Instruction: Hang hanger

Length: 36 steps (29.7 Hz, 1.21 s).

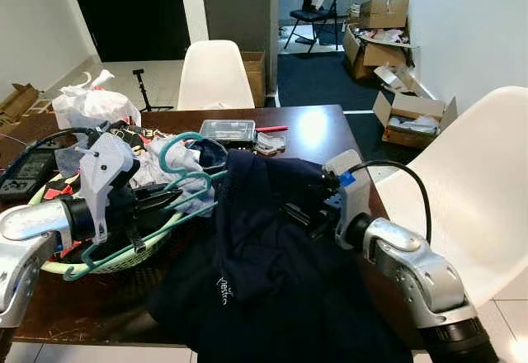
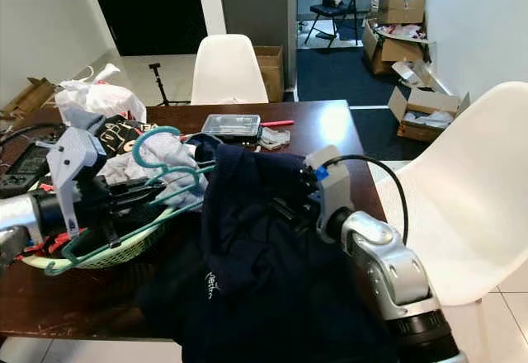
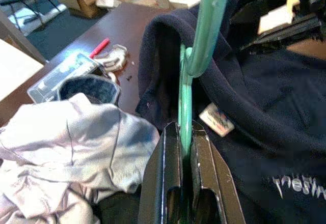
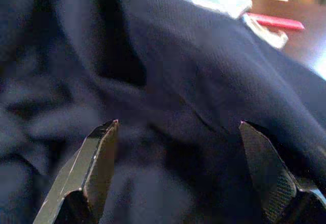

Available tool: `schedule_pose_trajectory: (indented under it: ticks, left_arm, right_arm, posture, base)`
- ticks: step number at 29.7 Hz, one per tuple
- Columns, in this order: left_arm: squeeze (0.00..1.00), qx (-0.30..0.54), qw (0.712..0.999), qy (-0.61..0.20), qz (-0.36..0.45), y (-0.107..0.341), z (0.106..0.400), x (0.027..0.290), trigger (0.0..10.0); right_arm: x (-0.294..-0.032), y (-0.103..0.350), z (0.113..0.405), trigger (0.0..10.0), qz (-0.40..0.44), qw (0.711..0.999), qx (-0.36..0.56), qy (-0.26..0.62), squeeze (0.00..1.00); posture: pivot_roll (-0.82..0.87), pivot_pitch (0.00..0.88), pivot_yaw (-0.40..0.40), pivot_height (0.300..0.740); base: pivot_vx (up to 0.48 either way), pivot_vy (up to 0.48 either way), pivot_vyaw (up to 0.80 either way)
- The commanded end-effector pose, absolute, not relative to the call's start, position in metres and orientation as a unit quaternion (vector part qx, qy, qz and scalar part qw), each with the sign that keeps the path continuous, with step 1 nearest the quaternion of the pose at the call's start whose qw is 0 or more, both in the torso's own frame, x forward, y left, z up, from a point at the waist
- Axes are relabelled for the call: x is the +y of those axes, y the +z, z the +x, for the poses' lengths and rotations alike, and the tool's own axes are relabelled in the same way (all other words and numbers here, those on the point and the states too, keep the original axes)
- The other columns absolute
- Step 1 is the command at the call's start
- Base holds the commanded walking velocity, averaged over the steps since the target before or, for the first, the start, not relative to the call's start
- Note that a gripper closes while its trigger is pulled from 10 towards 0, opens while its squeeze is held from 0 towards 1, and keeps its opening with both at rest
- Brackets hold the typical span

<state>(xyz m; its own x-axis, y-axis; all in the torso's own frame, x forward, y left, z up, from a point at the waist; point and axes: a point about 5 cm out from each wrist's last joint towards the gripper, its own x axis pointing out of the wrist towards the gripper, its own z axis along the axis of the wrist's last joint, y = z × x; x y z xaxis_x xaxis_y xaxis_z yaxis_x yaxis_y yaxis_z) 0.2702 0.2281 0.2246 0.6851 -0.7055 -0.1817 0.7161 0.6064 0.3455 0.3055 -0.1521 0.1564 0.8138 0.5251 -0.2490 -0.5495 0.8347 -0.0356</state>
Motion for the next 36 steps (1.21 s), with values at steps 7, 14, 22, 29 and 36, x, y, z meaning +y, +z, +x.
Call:
schedule_pose_trajectory:
  ticks: [7, 14, 22, 29, 36]
  left_arm:
    - [0.00, 0.059, 0.877, -0.391, 0.273, 0.233, 0.261, 0.245, 10.0]
    - [0.00, 0.069, 0.871, -0.395, 0.284, 0.234, 0.256, 0.246, 10.0]
    - [0.00, 0.068, 0.861, -0.412, 0.289, 0.233, 0.253, 0.240, 10.0]
    - [0.00, 0.063, 0.855, -0.424, 0.292, 0.236, 0.252, 0.237, 10.0]
    - [0.00, 0.058, 0.851, -0.434, 0.290, 0.234, 0.253, 0.230, 10.0]
  right_arm:
    - [-0.178, 0.162, 0.299, 10.0, -0.068, 0.949, 0.100, 0.290, 0.00]
    - [-0.212, 0.201, 0.272, 10.0, -0.058, 0.927, 0.001, 0.371, 0.00]
    - [-0.225, 0.220, 0.271, 10.0, -0.058, 0.926, -0.053, 0.371, 0.00]
    - [-0.205, 0.196, 0.287, 10.0, -0.121, 0.928, 0.012, 0.353, 0.00]
    - [-0.186, 0.163, 0.302, 10.0, -0.175, 0.924, 0.078, 0.331, 0.00]
  posture:
    - [0.03, 0.018, 0.055, 0.740]
    - [0.03, 0.020, 0.052, 0.740]
    - [0.03, 0.020, 0.054, 0.740]
    - [0.04, 0.019, 0.056, 0.740]
    - [0.03, 0.021, 0.057, 0.740]
  base:
    - [0.000, 0.000, 0.00]
    - [0.000, 0.000, 0.00]
    - [0.000, 0.000, 0.00]
    - [0.000, 0.000, 0.00]
    - [0.000, 0.000, 0.00]
